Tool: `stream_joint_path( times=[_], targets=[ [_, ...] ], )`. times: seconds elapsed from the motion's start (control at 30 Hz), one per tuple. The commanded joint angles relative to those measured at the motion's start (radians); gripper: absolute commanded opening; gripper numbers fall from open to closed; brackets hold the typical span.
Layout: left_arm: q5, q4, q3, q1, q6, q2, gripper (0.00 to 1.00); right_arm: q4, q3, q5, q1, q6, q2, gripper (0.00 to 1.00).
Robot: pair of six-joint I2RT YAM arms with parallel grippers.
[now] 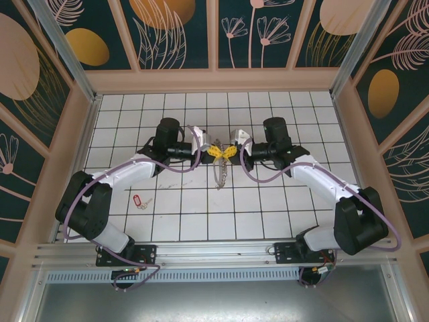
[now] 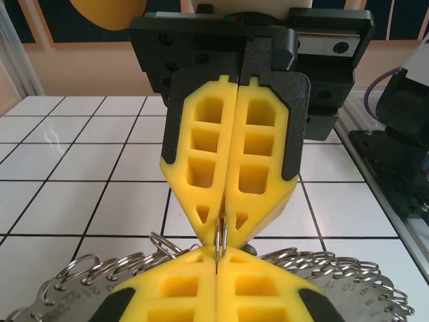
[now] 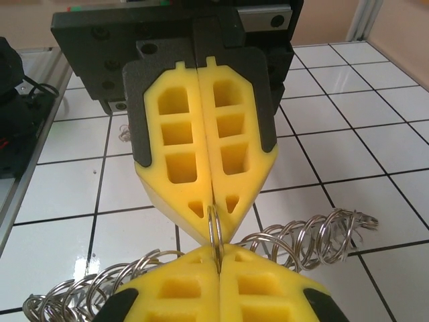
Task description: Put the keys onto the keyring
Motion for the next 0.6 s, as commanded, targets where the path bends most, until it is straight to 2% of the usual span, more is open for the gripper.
stream_joint_path(
  times=[0.0,0.23,0.57],
  targets=[
    [0.046,0.008,0.02,-0.012,0.019,-0.026,0.01,0.034,-0.006,-0.023,-0.004,-0.004,-0.016,0.0],
    [-0.054,-0.374,0.154,-0.013,0.231,0.008,0.2,-0.084,0.052,0.072,0.018,-0.073,-0.005,0.0],
    [-0.099,-0.496,0.214,-0.015,0.301,0.027,0.31,-0.112,0.076,0.109,0.045,-0.088,0.007,0.0]
  ],
)
